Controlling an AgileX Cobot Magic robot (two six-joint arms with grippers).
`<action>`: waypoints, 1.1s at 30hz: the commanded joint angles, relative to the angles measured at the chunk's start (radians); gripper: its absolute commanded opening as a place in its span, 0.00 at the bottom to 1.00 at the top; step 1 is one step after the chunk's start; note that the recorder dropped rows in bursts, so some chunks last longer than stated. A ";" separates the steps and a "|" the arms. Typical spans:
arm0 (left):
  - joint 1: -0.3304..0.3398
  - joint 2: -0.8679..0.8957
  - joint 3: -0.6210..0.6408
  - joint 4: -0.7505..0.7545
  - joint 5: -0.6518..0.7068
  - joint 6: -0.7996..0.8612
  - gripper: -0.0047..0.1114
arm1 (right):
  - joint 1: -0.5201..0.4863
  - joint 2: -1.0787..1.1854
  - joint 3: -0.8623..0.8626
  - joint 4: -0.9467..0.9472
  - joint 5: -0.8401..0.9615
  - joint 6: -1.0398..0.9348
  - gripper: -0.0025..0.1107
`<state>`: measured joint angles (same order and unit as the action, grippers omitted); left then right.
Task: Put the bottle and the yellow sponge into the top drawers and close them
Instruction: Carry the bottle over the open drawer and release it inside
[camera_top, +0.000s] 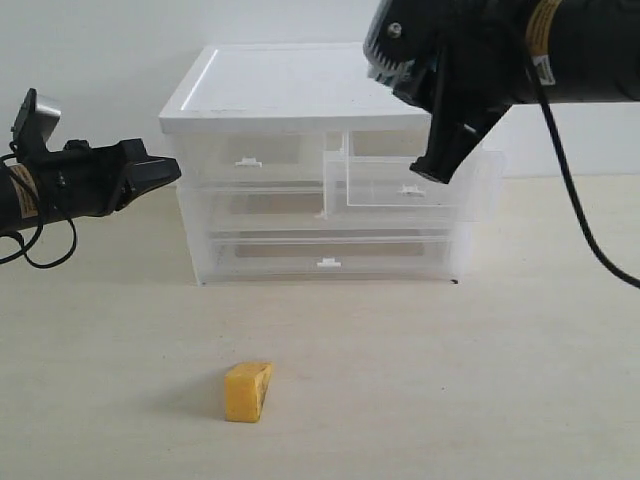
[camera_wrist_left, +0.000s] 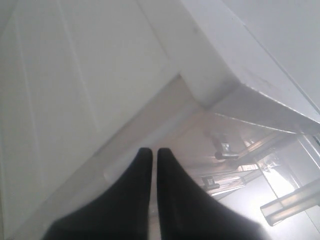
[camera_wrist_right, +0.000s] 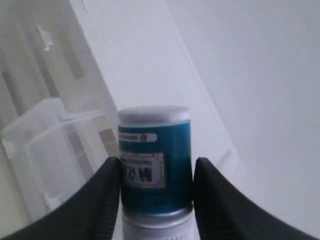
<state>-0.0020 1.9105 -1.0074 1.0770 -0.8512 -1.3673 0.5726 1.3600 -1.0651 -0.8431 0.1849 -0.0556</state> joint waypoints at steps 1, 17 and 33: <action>-0.010 0.000 -0.006 -0.007 -0.023 0.004 0.07 | -0.064 0.039 -0.009 -0.016 -0.066 -0.079 0.02; -0.010 0.000 -0.006 -0.017 -0.023 0.020 0.07 | -0.066 0.180 -0.015 -0.032 -0.128 -0.198 0.02; -0.010 0.000 -0.006 -0.013 -0.023 0.020 0.07 | -0.066 0.188 -0.015 -0.035 -0.097 -0.203 0.05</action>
<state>-0.0020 1.9105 -1.0074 1.0731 -0.8512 -1.3561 0.5103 1.5500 -1.0731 -0.8759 0.0909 -0.2598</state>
